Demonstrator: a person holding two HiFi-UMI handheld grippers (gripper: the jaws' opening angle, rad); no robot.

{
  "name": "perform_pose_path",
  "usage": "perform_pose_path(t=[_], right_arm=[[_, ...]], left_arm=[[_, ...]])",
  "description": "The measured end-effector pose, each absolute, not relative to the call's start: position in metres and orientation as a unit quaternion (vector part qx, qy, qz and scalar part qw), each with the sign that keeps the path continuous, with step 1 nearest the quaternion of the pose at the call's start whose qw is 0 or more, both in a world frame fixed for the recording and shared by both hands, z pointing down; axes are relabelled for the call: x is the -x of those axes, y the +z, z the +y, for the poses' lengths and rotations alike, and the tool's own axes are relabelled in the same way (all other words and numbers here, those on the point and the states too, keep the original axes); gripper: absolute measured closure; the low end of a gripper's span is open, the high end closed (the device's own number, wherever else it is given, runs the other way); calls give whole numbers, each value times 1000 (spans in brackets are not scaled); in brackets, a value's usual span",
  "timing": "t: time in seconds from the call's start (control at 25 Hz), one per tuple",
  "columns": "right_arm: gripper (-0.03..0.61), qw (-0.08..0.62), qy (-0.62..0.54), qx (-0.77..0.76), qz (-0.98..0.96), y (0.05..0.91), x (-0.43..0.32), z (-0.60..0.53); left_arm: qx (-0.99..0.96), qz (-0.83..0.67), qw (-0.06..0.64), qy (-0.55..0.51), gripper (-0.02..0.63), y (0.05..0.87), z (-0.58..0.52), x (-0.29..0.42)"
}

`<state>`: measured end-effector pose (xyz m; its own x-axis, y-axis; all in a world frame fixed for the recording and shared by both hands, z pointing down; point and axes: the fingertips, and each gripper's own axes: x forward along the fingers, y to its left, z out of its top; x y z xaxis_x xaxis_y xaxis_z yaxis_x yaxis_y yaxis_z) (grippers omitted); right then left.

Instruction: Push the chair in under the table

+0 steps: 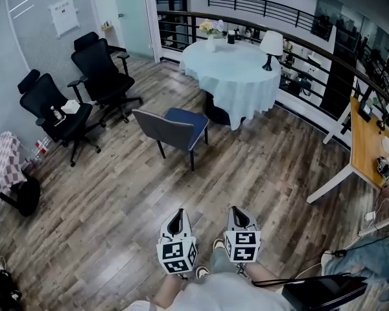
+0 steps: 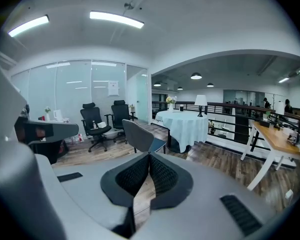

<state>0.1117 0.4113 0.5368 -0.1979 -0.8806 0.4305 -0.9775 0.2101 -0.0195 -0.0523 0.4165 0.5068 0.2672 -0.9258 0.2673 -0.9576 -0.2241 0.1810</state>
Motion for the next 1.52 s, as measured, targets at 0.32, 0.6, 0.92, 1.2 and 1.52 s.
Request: perform_pose_path(t=[0.32, 0.6, 0.92, 1.2, 1.52], right_arm=[[560, 172, 137, -601, -768, 539, -100, 370], [560, 174, 138, -587, -778, 540, -98, 320], [560, 177, 140, -580, -783, 537, -115, 250], [560, 180, 151, -570, -787, 541, -134, 199], [560, 181, 163, -559, -792, 549, -146, 152]], left_arm=[[-771, -616, 156, 49, 611, 512, 385, 65], [-764, -624, 158, 47, 611, 514, 338, 65], [-758, -632, 157, 47, 611, 510, 269, 51], [-757, -632, 158, 53, 611, 511, 217, 30], [-755, -634, 158, 65, 611, 516, 168, 17]])
